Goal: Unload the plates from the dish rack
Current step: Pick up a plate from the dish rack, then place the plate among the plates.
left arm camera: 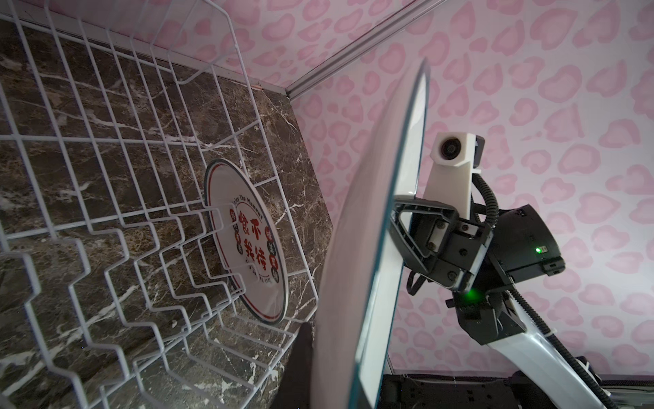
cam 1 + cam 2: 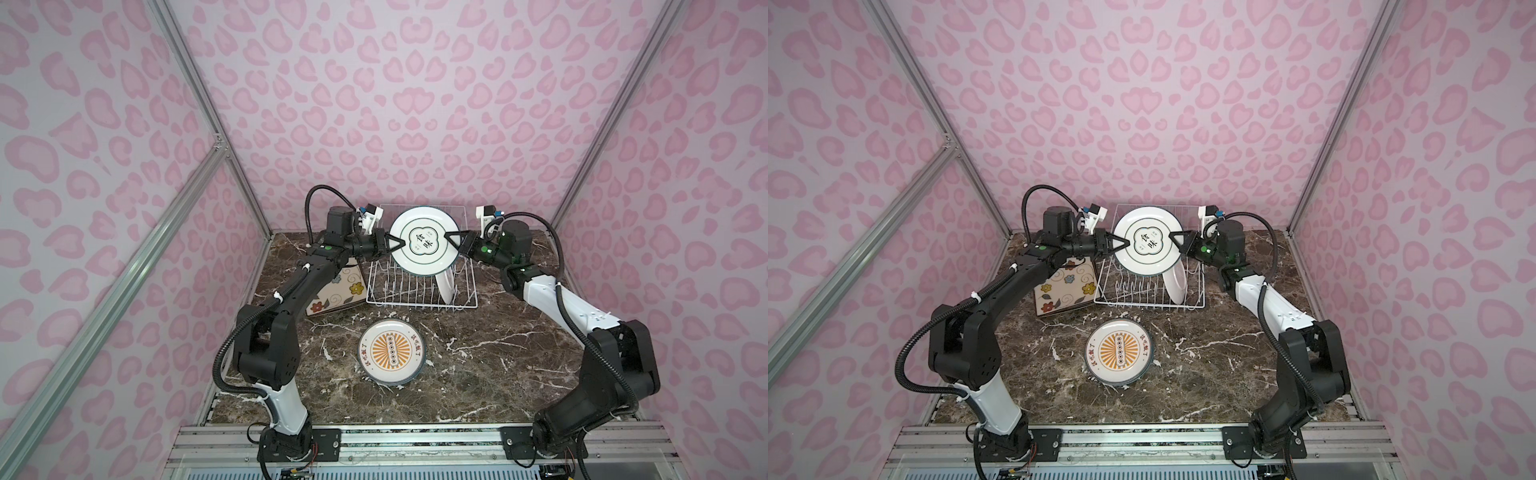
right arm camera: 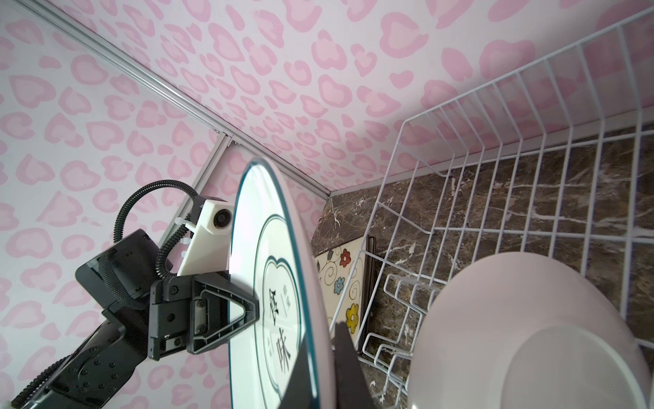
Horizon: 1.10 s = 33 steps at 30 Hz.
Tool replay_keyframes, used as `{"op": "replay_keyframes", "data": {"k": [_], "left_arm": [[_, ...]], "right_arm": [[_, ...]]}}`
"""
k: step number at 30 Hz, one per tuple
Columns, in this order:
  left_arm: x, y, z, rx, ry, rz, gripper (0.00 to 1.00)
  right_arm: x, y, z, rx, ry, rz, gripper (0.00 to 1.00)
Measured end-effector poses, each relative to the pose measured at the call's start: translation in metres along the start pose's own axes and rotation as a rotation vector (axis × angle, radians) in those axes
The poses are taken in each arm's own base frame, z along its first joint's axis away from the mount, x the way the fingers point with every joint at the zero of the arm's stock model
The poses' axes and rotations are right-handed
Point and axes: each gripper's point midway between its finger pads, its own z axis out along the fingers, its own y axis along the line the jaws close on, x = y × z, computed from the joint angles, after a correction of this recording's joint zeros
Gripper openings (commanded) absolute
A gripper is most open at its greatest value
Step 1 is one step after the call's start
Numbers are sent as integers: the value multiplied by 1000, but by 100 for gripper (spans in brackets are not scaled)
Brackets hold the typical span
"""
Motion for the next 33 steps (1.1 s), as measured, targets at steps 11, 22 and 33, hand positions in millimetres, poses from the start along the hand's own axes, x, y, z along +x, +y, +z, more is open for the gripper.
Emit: {"op": "replay_keyframes", "data": {"k": [11,22,33], "left_arm": [[2,-10,-13,-40,-20,8,4],[29,-26,-60,-155,-62,-26,4],[85,-2,-95,-339,-45,-145,3]], "right_arm": [[-13,7,-25,86,-79,-144,74],[-6,14,-51,128,-90,-370,99],[41,43,-73,147,41,-832,99]]}}
